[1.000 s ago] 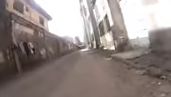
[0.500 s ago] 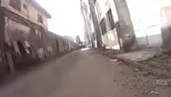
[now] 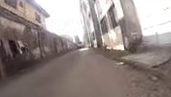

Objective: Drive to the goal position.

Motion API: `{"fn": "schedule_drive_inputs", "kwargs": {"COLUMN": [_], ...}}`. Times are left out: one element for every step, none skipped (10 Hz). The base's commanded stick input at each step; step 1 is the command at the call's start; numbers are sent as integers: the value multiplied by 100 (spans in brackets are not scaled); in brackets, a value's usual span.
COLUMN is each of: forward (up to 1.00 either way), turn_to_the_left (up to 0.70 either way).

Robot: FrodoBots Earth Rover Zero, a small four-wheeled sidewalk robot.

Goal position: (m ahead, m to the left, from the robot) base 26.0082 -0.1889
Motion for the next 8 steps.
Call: {"fn": "schedule_drive_inputs", "kwargs": {"forward": [100, 100, 100, 100, 100, 100, 100, 100], "turn_to_the_left": [0, 0, 0, 0, 0, 0, 0, 0]}}
